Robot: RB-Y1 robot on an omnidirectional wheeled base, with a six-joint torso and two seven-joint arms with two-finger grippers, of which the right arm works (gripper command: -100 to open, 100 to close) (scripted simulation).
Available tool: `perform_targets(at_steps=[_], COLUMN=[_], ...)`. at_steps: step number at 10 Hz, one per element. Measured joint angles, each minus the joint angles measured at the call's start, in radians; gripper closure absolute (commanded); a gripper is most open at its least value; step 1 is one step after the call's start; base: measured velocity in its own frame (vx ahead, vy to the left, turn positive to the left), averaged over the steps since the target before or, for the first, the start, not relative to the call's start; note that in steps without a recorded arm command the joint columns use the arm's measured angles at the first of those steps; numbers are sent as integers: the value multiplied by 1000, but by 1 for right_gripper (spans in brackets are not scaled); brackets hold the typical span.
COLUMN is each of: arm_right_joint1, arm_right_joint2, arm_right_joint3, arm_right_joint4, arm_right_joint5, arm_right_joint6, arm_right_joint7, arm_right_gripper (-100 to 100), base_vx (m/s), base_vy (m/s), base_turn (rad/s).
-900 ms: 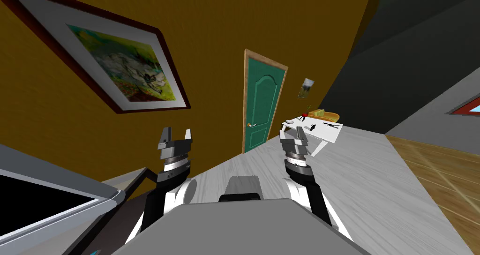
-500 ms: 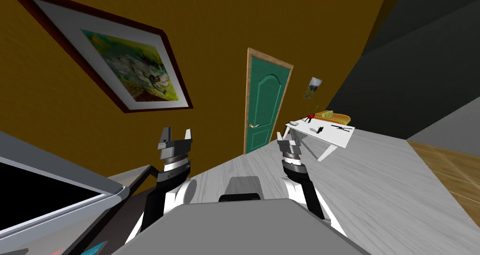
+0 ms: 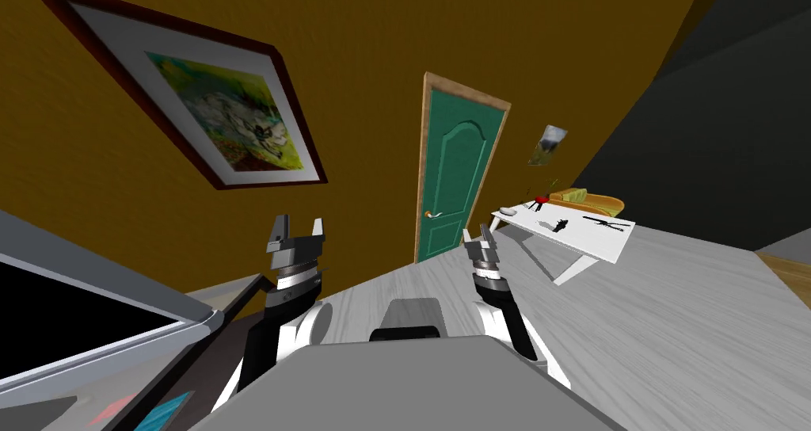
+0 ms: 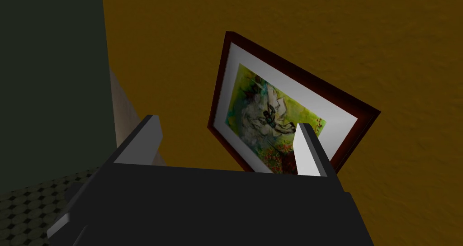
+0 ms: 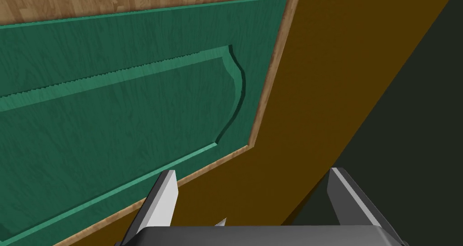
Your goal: Pull the door open
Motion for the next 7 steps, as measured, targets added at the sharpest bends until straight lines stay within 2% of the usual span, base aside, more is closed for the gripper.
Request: perform_targets(at_steps=[2,4,7], arm_right_joint1=[-28,-37,-67], arm_right_joint2=[-20,-35,-63], arm_right_joint3=[-3,-3,-6], arm_right_joint4=[62,121,204], arm_right_joint5=[-2,-4,-8], arm_right_joint6=[-3,-17,-22], arm_right_joint7=[-6,-13,-25], arm_right_gripper=[-100,-100,-100], base_vx=[58,59,51], base_vy=[-49,-41,-40], base_turn=[116,159,72])
